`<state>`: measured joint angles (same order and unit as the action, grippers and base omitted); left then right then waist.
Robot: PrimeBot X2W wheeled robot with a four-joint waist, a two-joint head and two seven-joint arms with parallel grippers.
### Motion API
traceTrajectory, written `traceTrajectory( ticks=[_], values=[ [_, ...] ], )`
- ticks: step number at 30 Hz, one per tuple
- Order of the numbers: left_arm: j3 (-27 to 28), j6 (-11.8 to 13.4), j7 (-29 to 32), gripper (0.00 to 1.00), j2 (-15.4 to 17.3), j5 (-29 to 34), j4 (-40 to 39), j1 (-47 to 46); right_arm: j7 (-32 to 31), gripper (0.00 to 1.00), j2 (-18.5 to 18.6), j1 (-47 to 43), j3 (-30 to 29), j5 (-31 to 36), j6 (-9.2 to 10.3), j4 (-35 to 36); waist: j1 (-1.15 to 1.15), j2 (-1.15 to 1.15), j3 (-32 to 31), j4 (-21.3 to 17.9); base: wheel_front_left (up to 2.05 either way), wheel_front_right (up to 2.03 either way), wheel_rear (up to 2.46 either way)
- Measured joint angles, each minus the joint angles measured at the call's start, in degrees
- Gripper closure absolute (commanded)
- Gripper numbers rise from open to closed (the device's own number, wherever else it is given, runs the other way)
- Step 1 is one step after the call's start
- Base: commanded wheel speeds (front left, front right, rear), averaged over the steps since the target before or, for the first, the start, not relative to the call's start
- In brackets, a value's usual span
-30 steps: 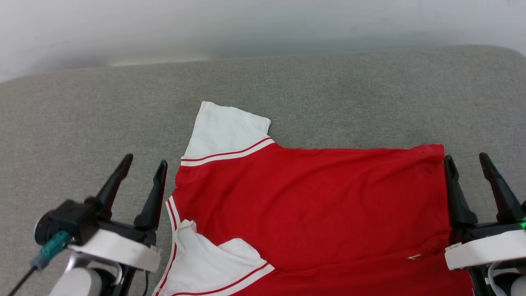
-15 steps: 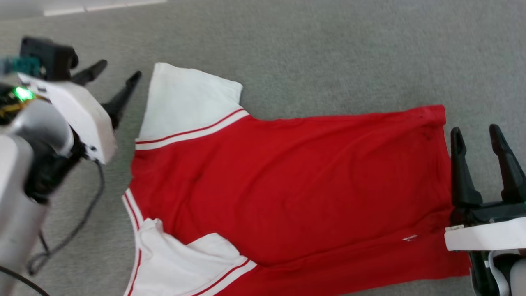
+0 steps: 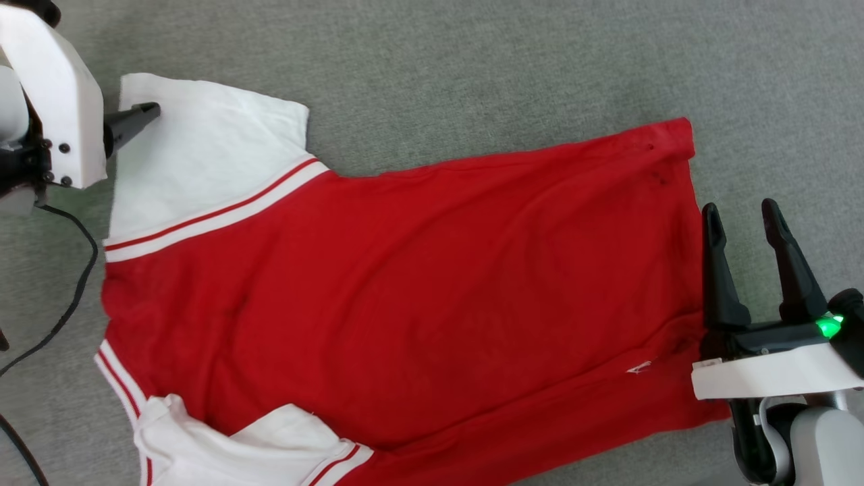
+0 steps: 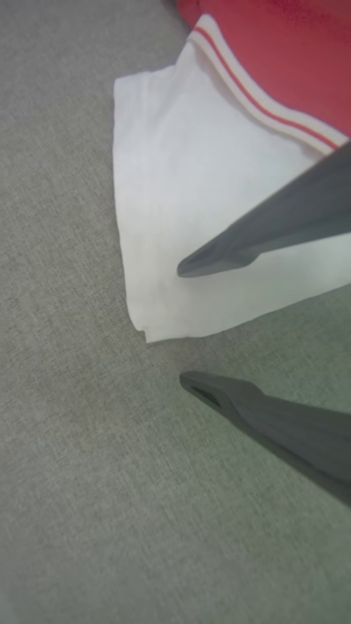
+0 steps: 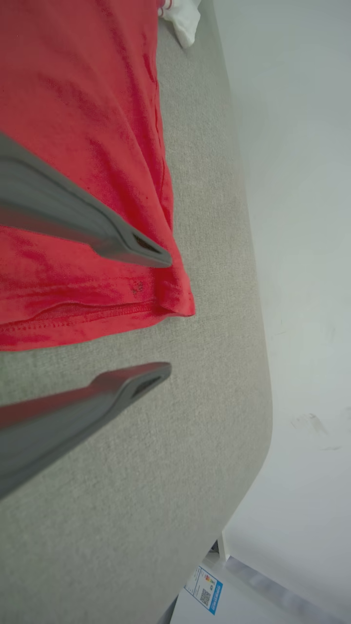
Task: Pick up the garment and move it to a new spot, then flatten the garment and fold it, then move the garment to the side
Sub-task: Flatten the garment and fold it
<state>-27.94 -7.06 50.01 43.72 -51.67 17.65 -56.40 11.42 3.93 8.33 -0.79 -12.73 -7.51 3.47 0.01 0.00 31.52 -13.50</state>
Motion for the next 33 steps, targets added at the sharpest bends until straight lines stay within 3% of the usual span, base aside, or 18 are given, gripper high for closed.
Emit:
traceTrajectory(
  ticks=[7,8,9,17,22,26,33],
  values=[
    [-2.42,-0.02,3.23,0.00,0.89,0.94,1.67,-2.22,1.21,0.00,-0.49,1.30,0.19,-0.33,0.00,-1.90,-0.01,0.00,2.05,-1.68,0.00,0.00,0.00],
    [-2.64,-0.09,3.19,0.57,0.88,0.88,1.67,-2.33,1.24,0.00,-0.54,1.38,0.15,-0.33,0.00,-2.10,-0.01,0.00,2.16,-1.70,0.00,0.00,0.00],
    [-2.90,-0.10,2.96,1.00,0.86,0.59,1.63,-2.34,1.29,0.00,-0.58,1.53,0.13,-0.31,0.00,-2.25,-0.01,0.00,2.20,-1.66,0.00,0.00,0.00],
    [-5.01,-0.33,-4.04,1.00,-0.75,0.07,1.82,-1.09,-0.32,0.00,-0.51,2.35,-1.41,0.94,0.00,-2.94,0.00,0.00,0.37,-0.19,0.00,0.00,0.00],
    [-7.01,-0.34,-10.50,1.00,-1.41,-0.27,-0.09,0.23,-5.32,0.00,2.43,2.14,-1.62,1.71,0.00,-1.43,0.00,0.00,-2.88,1.62,0.00,0.00,0.00],
    [-9.22,-0.35,-15.62,1.00,-1.36,-1.09,-3.71,2.35,-14.47,0.00,6.87,2.15,-1.70,0.00,0.00,0.27,-0.01,0.00,-5.98,3.52,0.00,0.00,0.00],
    [-10.28,-0.34,-22.28,1.00,0.53,-0.97,-12.02,7.10,-38.75,0.00,17.64,5.63,-0.37,-6.42,0.01,2.30,-0.01,0.00,-9.80,8.51,0.00,0.00,0.00]
  ],
)
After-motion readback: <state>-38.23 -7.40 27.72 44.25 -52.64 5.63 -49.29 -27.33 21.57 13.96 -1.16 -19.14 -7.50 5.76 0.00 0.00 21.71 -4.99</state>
